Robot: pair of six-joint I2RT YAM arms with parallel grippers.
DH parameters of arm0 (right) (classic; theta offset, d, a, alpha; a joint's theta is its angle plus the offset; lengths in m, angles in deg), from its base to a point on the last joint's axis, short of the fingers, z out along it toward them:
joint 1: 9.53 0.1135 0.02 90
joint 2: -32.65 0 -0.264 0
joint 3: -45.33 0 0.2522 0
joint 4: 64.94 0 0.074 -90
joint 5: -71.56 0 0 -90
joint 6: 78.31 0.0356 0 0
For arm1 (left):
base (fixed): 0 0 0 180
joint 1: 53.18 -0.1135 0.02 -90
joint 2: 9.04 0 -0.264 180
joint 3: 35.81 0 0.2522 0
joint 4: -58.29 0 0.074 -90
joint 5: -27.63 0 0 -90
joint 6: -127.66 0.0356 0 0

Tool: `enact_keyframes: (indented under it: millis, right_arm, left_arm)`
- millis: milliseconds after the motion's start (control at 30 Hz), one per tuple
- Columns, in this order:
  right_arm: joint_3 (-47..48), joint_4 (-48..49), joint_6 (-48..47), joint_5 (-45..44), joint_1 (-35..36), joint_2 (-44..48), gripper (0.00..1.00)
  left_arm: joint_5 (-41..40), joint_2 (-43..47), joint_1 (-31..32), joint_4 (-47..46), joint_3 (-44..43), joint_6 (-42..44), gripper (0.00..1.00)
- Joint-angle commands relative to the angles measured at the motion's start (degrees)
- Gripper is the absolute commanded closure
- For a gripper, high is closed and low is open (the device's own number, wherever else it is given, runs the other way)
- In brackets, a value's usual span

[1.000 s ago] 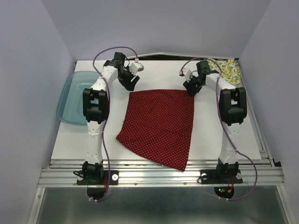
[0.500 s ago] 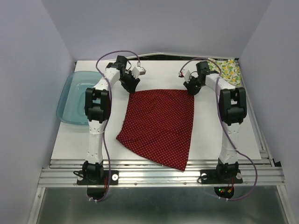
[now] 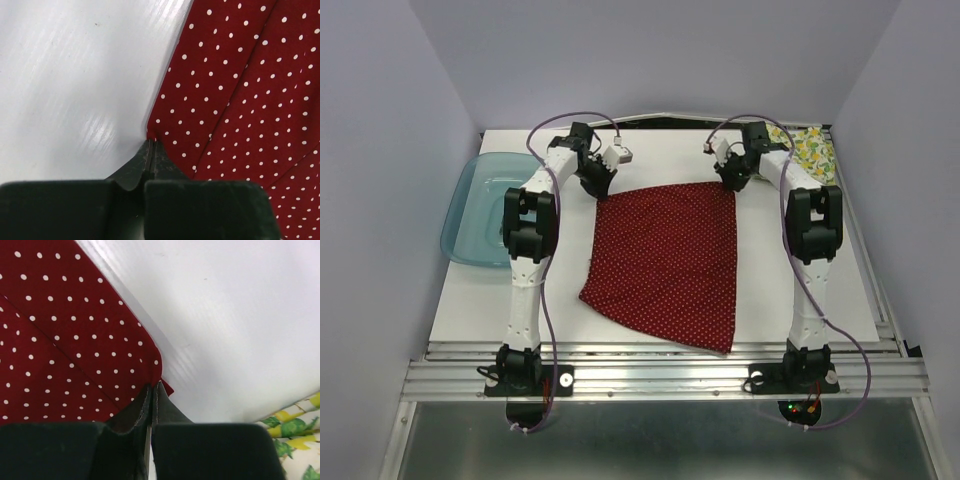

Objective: Fold and stack the skirts
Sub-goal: Fold the skirt

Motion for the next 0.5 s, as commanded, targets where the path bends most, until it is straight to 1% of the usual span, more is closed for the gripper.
enact_keyframes:
  millis: [0,67,100,200,233,300,333,367,467]
  right_arm:
    - [5.12,0.92,0.88,-1.04,-1.3,0.16,0.99]
    - [6.86,1.09,1.32,-1.57,-1.3,0.69,0.99]
    - [10.45,1.27,1.58,-2.26,-1.82,0.78,0.99]
    - [12.49,1.88,1.76,-3.06,-1.82,0.52,0.99]
    - [14.42,2.23,1.85,-3.41,-1.82,0.43,0.99]
    - [15.75,2.41,1.85,-3.76,-1.82,0.69,0.99]
    - [16.19,2.67,1.94,-3.68,-1.82,1.22,0.99]
    - [16.11,2.67,2.02,-3.16,-1.82,1.83,0.99]
    - [13.66,2.59,2.03,-1.75,-1.82,5.6,0.99]
  left_arm:
    - [-0.22,2.87,-0.56,-2.18,-1.08,-1.47,1.0]
    - [-1.28,4.28,-0.74,-3.59,-1.17,-2.09,1.0]
    - [-2.76,5.76,-1.09,-5.51,-3.0,-2.96,1.0]
    - [-4.44,7.17,-1.09,-7.19,-3.72,-2.97,1.0]
    - [-5.06,7.88,-1.09,-9.2,-3.46,-2.8,1.0]
    - [-6.64,10.86,-1.09,-11.76,-1.09,-2.79,1.0]
    - [-6.9,12.09,-1.09,-14.73,0.14,-2.97,1.0]
    - [-7.69,14.8,-1.09,-16.06,3.02,-2.97,1.0]
    - [-8.22,20.35,-1.09,-20.11,8.4,-2.27,1.0]
